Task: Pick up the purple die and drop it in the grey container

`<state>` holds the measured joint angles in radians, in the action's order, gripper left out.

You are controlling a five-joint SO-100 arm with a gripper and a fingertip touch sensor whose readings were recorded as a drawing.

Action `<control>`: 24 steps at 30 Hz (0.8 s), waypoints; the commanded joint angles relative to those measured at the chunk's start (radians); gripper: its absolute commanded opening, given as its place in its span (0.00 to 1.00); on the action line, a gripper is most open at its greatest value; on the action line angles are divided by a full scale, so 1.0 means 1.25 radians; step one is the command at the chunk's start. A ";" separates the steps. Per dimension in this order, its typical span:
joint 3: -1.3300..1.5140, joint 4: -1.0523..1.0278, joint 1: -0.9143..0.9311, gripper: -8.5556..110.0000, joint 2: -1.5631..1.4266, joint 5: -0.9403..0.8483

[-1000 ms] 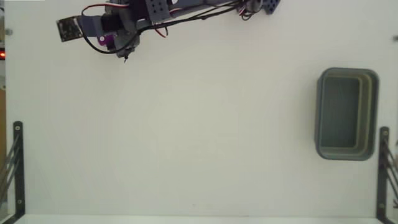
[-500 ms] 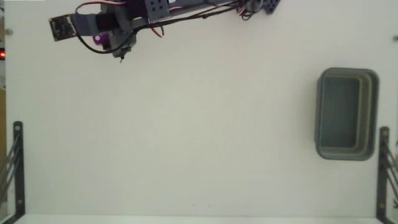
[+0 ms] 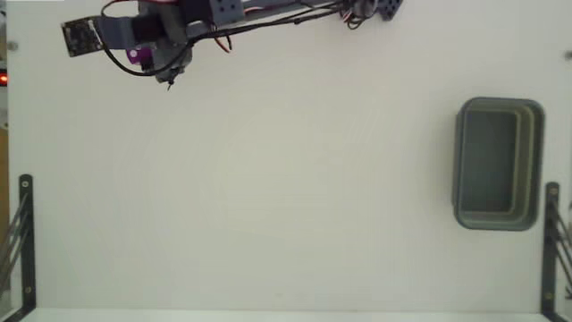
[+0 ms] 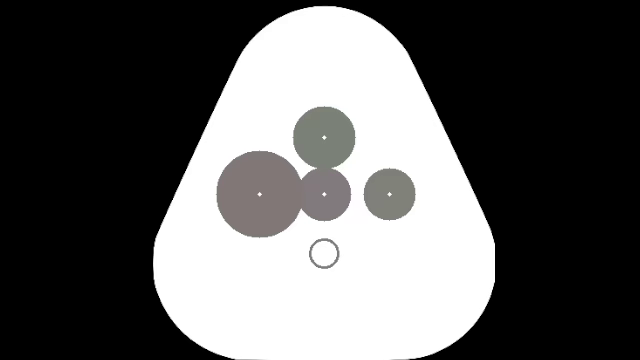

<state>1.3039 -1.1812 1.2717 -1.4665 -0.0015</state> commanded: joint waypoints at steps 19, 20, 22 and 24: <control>-0.124 -0.078 0.012 0.49 -0.009 0.001; -0.127 -0.080 0.012 0.49 -0.008 0.001; -0.140 -0.090 0.012 0.49 -0.005 0.001; -0.156 -0.102 0.012 0.49 -0.001 0.001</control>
<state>1.1812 -1.2855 1.2717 -1.4435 -0.0015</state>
